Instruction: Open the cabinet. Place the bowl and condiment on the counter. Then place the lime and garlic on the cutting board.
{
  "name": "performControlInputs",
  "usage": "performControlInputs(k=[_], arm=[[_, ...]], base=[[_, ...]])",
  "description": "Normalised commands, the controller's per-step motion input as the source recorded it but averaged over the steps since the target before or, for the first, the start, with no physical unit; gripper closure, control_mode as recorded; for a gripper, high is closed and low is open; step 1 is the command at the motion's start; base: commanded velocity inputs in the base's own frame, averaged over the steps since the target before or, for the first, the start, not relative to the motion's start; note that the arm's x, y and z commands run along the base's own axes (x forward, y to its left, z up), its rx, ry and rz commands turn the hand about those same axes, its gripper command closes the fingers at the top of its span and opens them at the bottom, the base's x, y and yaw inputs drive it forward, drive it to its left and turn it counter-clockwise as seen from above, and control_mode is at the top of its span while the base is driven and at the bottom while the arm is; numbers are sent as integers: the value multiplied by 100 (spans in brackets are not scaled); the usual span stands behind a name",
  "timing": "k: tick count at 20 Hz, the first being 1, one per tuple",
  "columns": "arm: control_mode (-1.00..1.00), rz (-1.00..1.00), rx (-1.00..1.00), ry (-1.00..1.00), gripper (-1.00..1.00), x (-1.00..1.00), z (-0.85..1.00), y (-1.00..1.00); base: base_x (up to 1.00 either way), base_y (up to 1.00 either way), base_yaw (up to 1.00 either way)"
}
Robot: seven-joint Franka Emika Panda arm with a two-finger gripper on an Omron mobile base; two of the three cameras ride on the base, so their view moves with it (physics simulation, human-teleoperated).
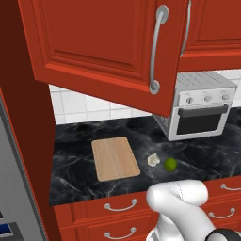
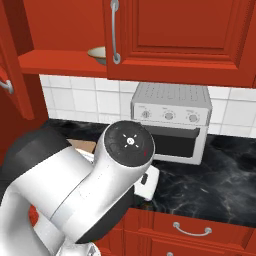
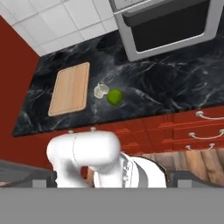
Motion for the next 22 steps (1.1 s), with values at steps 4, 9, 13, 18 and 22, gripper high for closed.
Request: performControlInputs(k=[4,9,13,18,22], arm=[[-100,0,4,-9,-100,64,0,5],[-100,0,6,-5,-100,54,0,18],[-100,-2,4,-2,-100,53,3,37],[-100,-4,2,-2,-100,55,7,47],[-100,-4,2,-1,-100,52,9,47]], base=[[0,0,0],[0,0,0],[0,0,0],[0,0,0],[0,0,0]])
